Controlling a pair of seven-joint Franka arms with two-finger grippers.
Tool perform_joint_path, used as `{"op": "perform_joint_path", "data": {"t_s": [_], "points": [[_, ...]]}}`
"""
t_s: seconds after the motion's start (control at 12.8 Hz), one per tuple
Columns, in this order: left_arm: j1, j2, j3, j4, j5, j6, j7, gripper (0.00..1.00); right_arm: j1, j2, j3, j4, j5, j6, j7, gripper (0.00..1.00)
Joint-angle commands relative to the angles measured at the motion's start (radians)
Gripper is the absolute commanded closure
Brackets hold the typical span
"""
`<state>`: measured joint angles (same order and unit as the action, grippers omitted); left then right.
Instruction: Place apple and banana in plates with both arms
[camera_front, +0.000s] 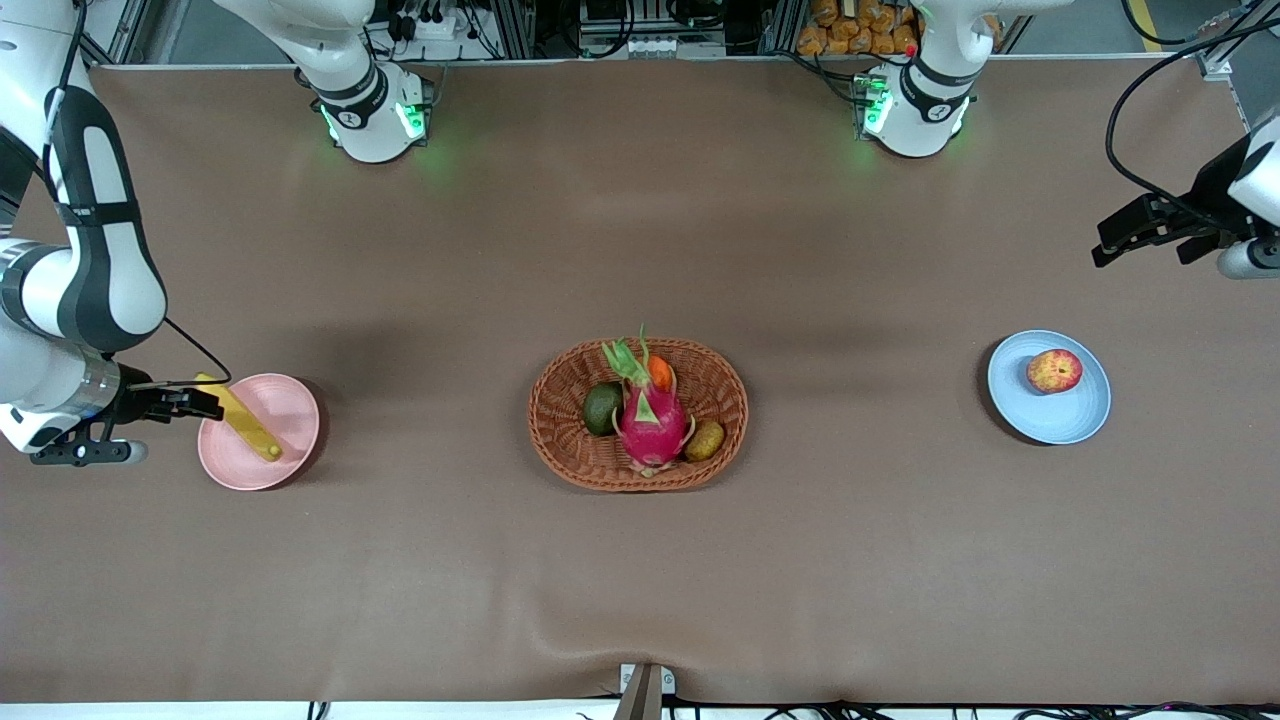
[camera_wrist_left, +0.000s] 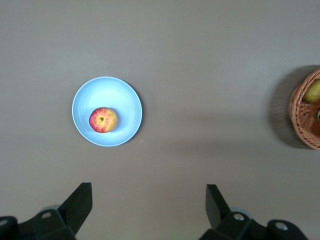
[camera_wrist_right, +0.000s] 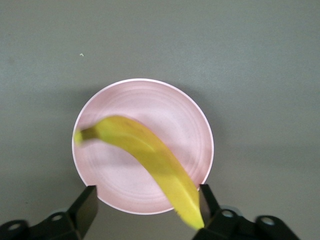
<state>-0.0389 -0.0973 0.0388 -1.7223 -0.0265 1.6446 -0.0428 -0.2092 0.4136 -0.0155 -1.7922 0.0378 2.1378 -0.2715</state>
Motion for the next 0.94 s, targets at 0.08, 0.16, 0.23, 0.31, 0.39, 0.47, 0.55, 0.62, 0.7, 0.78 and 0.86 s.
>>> {"op": "perform_joint_path", "data": {"t_s": [0.08,0.16,0.23,0.31,0.39,0.47,0.55,0.62,0.7,0.78,0.86], "points": [[-0.009,0.001,-0.016,0.059,-0.006,-0.051,-0.06,0.0,0.001,-0.05,0.019,0.039,-0.003,-0.117,0.009,0.0],[-0.009,-0.005,-0.016,0.064,-0.006,-0.055,-0.062,0.0,0.008,-0.074,0.025,0.042,-0.003,-0.142,0.009,0.0],[-0.009,-0.013,-0.016,0.07,-0.006,-0.063,-0.054,0.0,0.033,-0.114,0.023,0.04,-0.001,-0.162,0.011,0.0],[-0.009,-0.012,-0.016,0.09,-0.006,-0.075,-0.048,0.0,0.059,-0.152,0.022,0.039,-0.003,-0.183,0.012,0.0],[-0.009,-0.009,-0.017,0.096,-0.007,-0.077,-0.048,0.0,0.068,-0.189,0.022,0.039,-0.003,-0.211,0.012,0.0],[-0.009,-0.002,-0.016,0.095,-0.007,-0.077,-0.043,0.0,0.095,-0.226,0.023,0.039,-0.003,-0.24,0.024,0.0],[-0.009,0.002,-0.014,0.095,-0.006,-0.077,-0.043,0.0,0.118,-0.26,0.022,0.039,-0.003,-0.277,0.069,0.0],[-0.009,0.001,-0.01,0.095,-0.006,-0.077,-0.046,0.0,0.142,-0.289,0.022,0.039,-0.003,-0.312,0.122,0.0],[-0.01,0.001,-0.01,0.096,-0.004,-0.077,-0.048,0.0,0.163,-0.312,0.023,0.039,-0.003,-0.34,0.156,0.0],[-0.009,-0.001,-0.008,0.096,-0.004,-0.077,-0.046,0.0,0.181,-0.335,0.022,0.039,-0.003,-0.358,0.178,0.0],[-0.009,0.001,-0.007,0.096,-0.004,-0.077,-0.042,0.0,0.198,-0.352,0.016,0.04,-0.003,-0.363,0.187,0.0]]}}
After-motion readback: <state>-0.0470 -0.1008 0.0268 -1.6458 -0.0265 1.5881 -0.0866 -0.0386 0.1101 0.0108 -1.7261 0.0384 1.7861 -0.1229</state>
